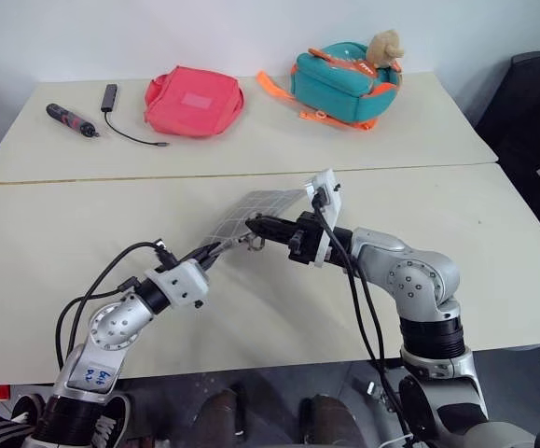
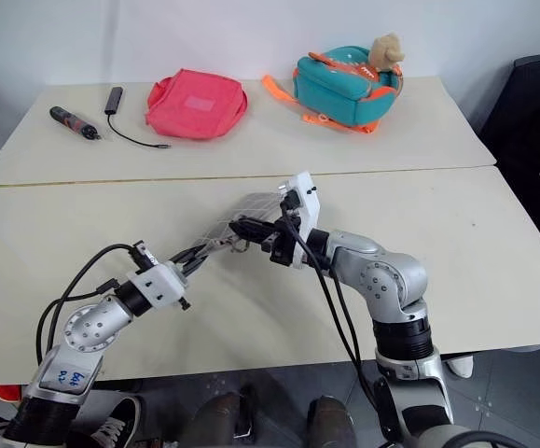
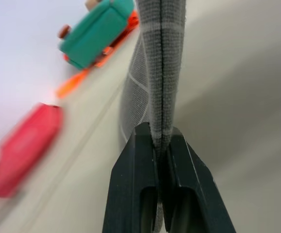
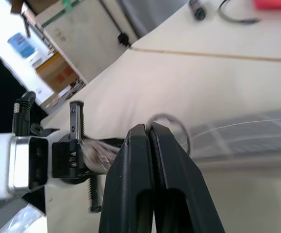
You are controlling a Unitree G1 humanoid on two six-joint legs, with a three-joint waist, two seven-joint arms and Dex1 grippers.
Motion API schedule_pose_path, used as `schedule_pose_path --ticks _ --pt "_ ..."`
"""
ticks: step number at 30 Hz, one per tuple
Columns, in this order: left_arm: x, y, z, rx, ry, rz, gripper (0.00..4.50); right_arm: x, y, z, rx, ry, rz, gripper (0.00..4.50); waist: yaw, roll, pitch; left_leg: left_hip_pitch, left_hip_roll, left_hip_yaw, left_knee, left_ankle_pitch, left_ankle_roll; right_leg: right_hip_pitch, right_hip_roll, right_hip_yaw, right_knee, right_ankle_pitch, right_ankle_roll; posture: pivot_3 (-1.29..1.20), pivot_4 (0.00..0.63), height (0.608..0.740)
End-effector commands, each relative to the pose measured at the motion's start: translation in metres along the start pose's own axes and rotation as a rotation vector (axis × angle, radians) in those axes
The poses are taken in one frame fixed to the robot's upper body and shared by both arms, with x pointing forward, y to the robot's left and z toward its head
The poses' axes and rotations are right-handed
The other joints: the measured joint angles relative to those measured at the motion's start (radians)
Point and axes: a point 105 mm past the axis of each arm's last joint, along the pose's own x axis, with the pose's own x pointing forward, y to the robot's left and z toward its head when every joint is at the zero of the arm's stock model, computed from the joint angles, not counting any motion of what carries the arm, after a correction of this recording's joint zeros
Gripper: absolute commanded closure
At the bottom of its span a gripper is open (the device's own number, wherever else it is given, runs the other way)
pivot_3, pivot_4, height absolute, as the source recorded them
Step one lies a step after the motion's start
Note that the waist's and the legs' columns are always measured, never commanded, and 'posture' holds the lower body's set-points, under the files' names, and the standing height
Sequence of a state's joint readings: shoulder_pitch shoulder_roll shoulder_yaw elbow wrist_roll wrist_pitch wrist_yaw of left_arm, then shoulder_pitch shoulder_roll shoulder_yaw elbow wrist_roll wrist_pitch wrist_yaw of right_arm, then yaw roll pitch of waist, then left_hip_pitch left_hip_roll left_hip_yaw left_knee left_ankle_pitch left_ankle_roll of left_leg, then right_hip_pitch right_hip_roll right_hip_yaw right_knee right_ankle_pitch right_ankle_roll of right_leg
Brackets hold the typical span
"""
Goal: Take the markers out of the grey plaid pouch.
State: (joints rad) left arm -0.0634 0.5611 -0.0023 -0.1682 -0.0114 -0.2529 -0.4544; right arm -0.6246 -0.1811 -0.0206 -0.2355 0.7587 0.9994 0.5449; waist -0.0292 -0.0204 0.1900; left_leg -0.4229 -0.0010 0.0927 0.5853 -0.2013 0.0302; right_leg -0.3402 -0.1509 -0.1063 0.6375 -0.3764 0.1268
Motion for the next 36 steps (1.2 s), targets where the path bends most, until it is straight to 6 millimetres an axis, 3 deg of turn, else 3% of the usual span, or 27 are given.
schedule_pose_path --ticks 1,7,16,18,25,36 --pt "-0.004 0.006 0.02 0.033 -0.084 -0.005 4.5 -0.002 0.012 0.02 -0.043 -0.083 0.029 4.44 0.001 0.0 0.0 0.0 0.0 0.0 0.0 0.0 0.0 0.0 0.0 0.0 0.0 0.0 0.0 0.0 0.15 0.74" --pt "-0.011 -0.006 0.008 0.178 -0.032 -0.12 4.5 -0.008 0.002 0.024 -0.047 -0.097 -0.013 4.44 0.002 0.0 0.0 0.0 -0.001 0.001 0.0 0.0 0.0 0.0 0.002 0.0 -0.001 0.0 0.0 0.0 0.15 0.74" --pt "-0.011 0.018 -0.005 0.393 0.048 -0.038 4.5 -0.028 0.004 0.032 -0.093 -0.052 0.018 4.44 0.003 0.0 0.0 0.0 -0.001 0.001 0.0 -0.002 0.003 0.0 0.0 0.0 -0.001 0.0 0.0 0.0 0.15 0.74" --pt "-0.01 0.027 -0.001 0.39 0.034 0.029 4.5 -0.032 0.007 0.027 -0.086 -0.022 0.038 4.44 0.003 0.0 0.0 0.0 0.0 0.001 0.0 -0.002 0.003 0.0 0.0 0.0 -0.001 0.0 0.0 0.0 0.15 0.74" --pt "-0.011 0.022 0.013 0.284 -0.06 0.044 4.5 -0.037 -0.008 0.001 -0.078 0.027 -0.032 4.44 0.001 0.0 0.0 0.0 0.0 0.001 0.0 -0.002 0.002 0.0 0.0 0.0 -0.002 0.0 0.0 0.0 0.15 0.74" --pt "-0.017 0.017 0.014 0.232 -0.074 0.02 4.5 -0.05 -0.033 0.0 -0.102 0.016 -0.139 4.44 0.005 0.0 0.0 0.0 0.0 0.001 0.001 -0.002 0.002 0.001 0.0 0.0 -0.002 0.0 0.0 0.0 0.15 0.74"
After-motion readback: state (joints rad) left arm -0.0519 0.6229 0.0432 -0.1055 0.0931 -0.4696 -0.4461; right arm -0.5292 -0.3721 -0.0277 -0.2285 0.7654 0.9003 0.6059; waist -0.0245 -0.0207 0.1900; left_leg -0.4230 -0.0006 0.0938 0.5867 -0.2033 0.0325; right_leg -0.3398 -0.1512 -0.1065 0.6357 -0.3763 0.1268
